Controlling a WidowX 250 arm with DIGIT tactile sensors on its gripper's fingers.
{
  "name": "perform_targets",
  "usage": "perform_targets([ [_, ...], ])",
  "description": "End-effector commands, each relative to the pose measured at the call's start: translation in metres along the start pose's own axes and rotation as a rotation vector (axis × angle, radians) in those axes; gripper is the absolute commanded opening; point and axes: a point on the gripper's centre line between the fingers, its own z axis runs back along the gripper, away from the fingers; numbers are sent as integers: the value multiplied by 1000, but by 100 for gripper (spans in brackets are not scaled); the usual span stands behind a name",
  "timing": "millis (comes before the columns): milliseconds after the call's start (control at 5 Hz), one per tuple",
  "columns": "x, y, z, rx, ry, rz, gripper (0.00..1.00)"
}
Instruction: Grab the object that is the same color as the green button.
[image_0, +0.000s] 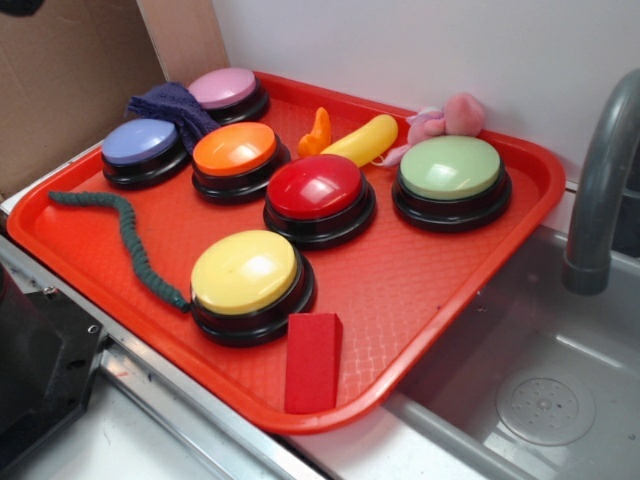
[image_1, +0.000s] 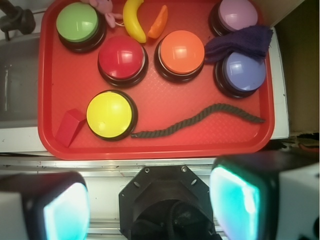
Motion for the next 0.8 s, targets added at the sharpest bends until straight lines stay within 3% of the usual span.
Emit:
perform_targets([
  [0,0,0,0,0,0,0,100],
  [200,15,11,-13,13,-22,147,100],
  [400,27,20,-31,-53,-8,271,100],
  [600,33,30,-47,-35,-42,403,100],
])
